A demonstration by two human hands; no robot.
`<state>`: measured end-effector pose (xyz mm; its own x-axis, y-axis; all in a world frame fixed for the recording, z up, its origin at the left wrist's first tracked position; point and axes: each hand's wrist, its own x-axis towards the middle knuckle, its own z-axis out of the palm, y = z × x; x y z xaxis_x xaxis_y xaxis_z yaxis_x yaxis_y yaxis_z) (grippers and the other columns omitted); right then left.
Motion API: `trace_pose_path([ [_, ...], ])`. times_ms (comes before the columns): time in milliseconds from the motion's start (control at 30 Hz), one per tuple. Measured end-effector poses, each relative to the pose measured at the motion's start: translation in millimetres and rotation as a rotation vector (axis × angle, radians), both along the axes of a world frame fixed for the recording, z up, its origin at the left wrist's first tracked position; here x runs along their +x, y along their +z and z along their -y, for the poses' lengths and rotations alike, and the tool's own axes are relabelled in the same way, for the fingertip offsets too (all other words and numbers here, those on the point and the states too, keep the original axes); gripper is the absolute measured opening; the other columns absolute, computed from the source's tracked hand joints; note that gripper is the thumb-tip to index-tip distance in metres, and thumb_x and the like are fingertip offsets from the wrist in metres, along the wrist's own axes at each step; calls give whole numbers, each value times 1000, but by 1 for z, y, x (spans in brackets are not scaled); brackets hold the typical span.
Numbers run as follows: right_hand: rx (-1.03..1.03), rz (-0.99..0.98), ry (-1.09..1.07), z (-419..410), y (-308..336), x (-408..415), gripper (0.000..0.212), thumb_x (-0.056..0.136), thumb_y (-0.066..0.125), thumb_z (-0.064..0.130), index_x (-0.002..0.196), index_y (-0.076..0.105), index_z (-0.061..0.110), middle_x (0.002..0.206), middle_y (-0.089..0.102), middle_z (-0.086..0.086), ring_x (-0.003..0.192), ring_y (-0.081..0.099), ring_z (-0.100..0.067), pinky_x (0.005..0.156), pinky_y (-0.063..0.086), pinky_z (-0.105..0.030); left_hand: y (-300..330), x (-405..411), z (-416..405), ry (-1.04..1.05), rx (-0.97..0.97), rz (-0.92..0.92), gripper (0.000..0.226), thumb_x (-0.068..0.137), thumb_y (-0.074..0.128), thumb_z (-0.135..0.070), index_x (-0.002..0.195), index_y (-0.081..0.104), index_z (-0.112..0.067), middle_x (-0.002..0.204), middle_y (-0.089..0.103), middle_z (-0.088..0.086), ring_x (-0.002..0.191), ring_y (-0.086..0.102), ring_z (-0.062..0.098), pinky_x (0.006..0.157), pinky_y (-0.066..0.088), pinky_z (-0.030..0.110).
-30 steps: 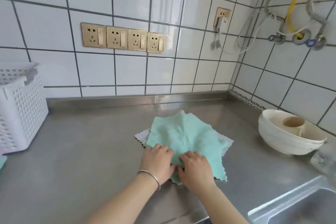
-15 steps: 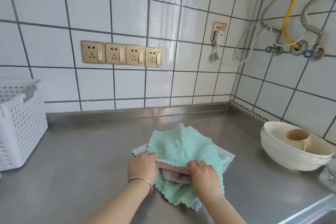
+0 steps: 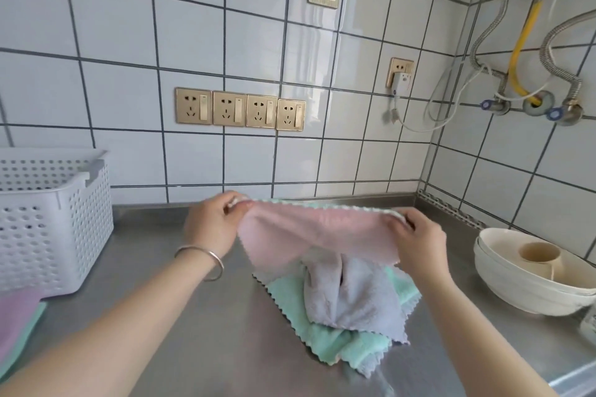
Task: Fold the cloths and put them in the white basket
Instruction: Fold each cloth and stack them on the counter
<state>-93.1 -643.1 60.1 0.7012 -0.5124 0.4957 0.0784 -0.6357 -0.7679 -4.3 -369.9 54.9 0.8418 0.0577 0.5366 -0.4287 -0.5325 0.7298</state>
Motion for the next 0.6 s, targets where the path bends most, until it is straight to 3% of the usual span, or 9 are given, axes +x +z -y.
trace_pose_path([
  [100,150,115,79,-31,31,-2,21,82,69,25,62,62,24,51,56,12,59,48,-11,52,39,-21,39,-18,-45,0,-88,85,24,85,62,-33,85,70,-10,78,69,18,71,55,19,67,39,28],
  [200,259,144,200,-63,50,-2,17,82,70,25,69,58,26,67,59,8,67,51,-5,65,42,-23,60,-36,-90,14,-83,108,28,87,60,-35,87,69,-9,85,67,27,68,52,19,66,37,29],
  [300,289,74,285,-95,49,15,13,88,64,23,75,60,21,69,56,15,67,50,0,68,40,-19,60,-27,-134,38,-41,17,30,92,55,-31,92,68,-4,95,70,22,87,59,15,77,40,30],
  [367,285,-1,292,-112,39,30,18,89,61,23,76,60,11,67,55,7,62,46,-5,60,37,-17,47,-7,-157,32,0,-97,36,93,53,-29,89,64,5,94,70,19,95,60,15,83,43,31],
  [467,284,-109,297,-138,29,50,25,91,58,23,75,60,4,67,53,-6,62,40,-14,44,30,-15,30,13,-186,77,73,-200,44,92,52,-34,79,57,8,71,60,20,71,56,20,74,45,33],
  [533,270,-107,288,-151,33,58,29,92,56,23,91,64,-5,88,66,-22,75,45,-15,53,33,-23,32,17,-196,84,42,-190,43,93,51,-32,75,54,7,65,53,13,66,52,19,72,48,38],
  [600,272,-26,323,-163,42,61,30,93,53,23,100,64,-5,107,66,-25,83,46,-15,65,36,-28,43,11,-205,105,-12,-126,37,95,48,-29,69,49,-3,61,45,10,58,46,18,66,42,34],
])
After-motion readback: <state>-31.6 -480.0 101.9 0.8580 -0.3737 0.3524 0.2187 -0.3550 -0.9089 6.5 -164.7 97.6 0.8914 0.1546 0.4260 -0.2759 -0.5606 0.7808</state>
